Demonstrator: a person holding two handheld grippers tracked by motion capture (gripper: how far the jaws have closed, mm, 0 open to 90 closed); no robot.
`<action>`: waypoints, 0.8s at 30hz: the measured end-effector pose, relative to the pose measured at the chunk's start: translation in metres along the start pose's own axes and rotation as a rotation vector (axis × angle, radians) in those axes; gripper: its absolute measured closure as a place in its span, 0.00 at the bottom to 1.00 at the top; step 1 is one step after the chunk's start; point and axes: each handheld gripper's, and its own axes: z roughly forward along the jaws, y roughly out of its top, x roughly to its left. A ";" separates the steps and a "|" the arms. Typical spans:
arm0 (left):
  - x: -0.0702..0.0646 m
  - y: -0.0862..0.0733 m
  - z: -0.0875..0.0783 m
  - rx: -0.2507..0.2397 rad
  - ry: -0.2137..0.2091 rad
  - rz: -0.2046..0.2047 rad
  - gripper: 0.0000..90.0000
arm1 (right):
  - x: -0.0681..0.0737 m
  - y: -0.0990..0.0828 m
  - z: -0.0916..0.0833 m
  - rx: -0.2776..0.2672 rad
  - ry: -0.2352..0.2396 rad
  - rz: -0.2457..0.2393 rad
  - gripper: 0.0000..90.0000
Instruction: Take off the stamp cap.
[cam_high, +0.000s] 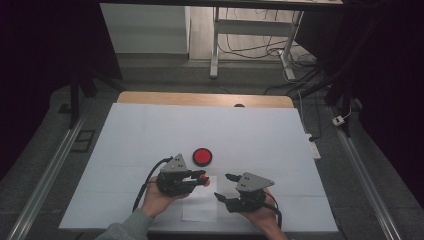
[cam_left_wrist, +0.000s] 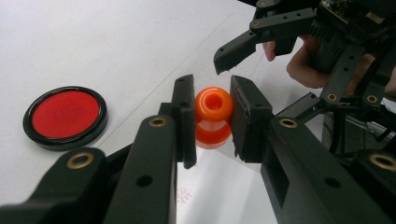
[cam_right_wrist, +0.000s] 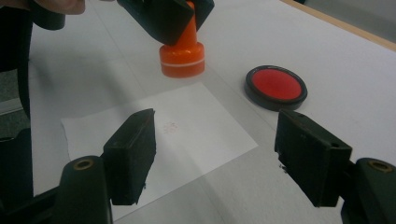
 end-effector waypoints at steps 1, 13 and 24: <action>0.000 0.000 0.000 0.000 0.000 0.001 0.81 | 0.000 0.001 0.000 0.001 0.002 -0.003 0.32; -0.001 0.000 0.002 0.006 -0.003 0.002 0.81 | 0.003 0.007 0.009 0.002 0.014 -0.019 0.34; -0.002 0.000 0.003 0.007 -0.004 0.004 0.81 | 0.010 0.011 0.021 0.023 0.032 -0.029 0.38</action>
